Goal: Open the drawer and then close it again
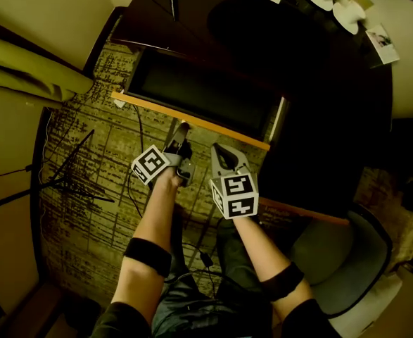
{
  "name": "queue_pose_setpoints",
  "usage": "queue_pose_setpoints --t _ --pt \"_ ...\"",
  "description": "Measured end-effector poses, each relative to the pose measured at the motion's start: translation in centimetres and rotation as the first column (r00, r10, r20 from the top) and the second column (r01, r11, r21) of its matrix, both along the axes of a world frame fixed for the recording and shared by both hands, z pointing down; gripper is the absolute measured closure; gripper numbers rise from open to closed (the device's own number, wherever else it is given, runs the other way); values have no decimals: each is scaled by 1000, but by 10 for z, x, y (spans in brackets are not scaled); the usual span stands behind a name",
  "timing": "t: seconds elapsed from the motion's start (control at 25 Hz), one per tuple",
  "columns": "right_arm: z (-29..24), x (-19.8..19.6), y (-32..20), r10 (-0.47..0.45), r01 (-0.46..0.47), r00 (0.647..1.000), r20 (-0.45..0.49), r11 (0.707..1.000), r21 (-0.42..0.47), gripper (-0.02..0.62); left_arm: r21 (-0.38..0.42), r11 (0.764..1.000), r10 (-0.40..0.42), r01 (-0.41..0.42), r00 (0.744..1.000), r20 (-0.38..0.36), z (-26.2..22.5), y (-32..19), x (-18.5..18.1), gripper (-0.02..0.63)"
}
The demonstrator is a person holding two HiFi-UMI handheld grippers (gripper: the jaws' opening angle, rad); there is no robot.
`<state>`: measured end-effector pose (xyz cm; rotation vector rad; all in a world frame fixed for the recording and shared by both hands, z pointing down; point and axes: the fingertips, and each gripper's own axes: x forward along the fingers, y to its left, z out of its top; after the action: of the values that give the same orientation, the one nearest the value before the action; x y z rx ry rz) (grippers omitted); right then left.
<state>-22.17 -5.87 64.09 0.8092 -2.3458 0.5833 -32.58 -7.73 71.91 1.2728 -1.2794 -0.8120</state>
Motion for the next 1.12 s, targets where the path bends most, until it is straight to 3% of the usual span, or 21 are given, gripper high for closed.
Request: queue_pose_setpoints --t 0.28,0.68,1.12 --pt "-14 3 29 -24 24 1000 -1 1000 -18 595 -75 997 -16 16 1000 -3 6 64 0 561" --pt "-25 1 47 -65 65 998 -27 998 -17 595 -119 992 -49 47 999 -10 7 121 -6 561" --pt "-26 10 59 -81 79 996 -40 996 -46 595 -144 988 -53 50 999 -12 8 139 -1 561"
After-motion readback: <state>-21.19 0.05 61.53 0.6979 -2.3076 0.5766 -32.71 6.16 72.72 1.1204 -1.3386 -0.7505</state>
